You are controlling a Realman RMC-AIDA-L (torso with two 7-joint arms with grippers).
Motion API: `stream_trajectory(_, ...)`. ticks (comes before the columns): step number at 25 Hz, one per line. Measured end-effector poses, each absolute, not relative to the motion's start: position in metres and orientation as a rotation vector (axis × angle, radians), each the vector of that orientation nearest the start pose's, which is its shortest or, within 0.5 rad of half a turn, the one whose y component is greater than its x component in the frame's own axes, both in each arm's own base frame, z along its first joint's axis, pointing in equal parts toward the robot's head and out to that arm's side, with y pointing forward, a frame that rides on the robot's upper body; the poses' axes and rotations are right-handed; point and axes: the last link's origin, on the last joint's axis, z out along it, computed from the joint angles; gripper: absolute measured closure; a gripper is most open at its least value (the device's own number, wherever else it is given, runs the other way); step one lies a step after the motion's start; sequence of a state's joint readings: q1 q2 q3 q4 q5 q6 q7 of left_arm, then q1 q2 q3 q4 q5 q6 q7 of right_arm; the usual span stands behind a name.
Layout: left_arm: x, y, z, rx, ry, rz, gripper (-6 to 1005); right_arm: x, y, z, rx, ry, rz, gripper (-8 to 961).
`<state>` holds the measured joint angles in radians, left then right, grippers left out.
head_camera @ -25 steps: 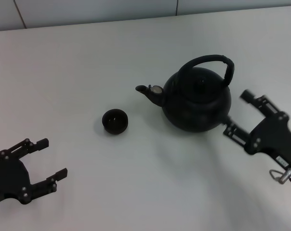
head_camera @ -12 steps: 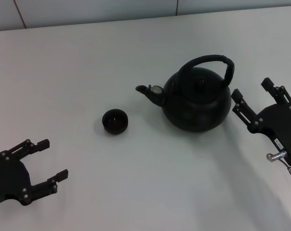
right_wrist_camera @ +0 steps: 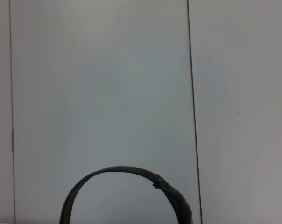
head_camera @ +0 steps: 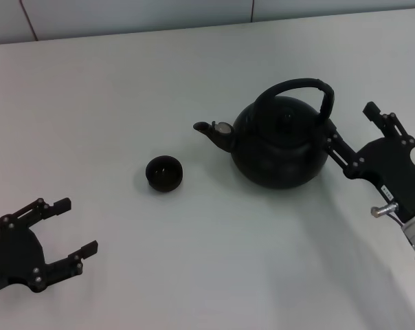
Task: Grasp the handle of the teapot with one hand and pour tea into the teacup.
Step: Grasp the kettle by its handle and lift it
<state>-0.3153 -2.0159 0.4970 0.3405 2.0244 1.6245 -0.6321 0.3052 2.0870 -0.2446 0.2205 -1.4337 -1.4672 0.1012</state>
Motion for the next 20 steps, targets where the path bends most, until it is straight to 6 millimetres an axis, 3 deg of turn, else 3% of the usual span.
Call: stream_trajectory(20,-0.343,0.234,-0.01,-2.56,-0.249,-0.698,191,0.325,0.269,-0.049,-1.769,0.478,0.74,164)
